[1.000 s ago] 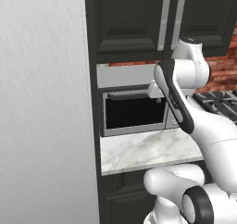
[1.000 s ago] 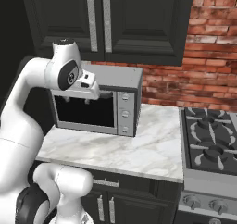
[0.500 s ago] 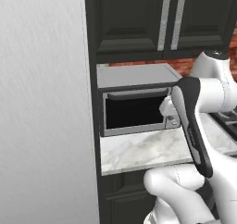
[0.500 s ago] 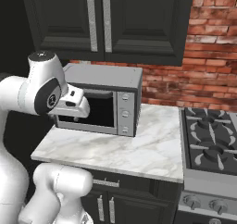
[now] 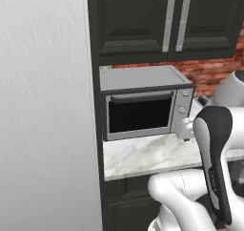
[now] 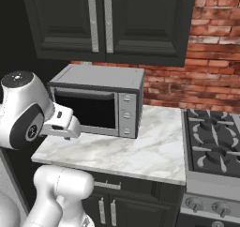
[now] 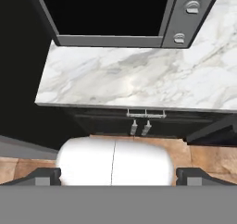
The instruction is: Navigate to the microwave.
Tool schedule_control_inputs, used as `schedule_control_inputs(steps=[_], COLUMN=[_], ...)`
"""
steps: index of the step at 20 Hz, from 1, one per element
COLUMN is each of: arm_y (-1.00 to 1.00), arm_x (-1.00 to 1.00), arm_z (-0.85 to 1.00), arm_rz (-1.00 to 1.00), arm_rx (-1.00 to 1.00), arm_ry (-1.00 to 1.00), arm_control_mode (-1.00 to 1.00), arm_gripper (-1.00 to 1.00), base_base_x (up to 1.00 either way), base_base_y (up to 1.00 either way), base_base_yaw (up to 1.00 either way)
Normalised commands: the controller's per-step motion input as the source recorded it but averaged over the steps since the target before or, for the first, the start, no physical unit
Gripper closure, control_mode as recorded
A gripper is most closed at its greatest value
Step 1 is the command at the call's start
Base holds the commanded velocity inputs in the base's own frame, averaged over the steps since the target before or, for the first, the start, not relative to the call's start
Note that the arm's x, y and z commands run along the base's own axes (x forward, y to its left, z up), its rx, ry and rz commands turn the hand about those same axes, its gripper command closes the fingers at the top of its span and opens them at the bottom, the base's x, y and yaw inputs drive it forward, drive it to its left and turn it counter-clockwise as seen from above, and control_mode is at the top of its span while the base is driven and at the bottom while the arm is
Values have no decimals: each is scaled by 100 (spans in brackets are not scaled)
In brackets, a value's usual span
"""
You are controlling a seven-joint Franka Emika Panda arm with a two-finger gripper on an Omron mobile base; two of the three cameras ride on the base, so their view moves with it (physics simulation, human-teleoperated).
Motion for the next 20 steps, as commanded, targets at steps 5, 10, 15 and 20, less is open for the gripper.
schedule_control_inputs(steps=[5,10,15,20], arm_y=[0,0,0,0], arm_x=[0,0,0,0], arm_z=[0,0,0,0], arm_rz=[0,0,0,0], arm_rx=[0,0,0,0], arm_ry=[0,0,0,0], arm_control_mode=[100,100,100,100], arm_gripper=[-100,-100,-100,-100], base_base_x=[-46,-54,-13,-8], base_base_y=[-5,-16,-7,0], base_base_yaw=[-4,-52,-92,-100])
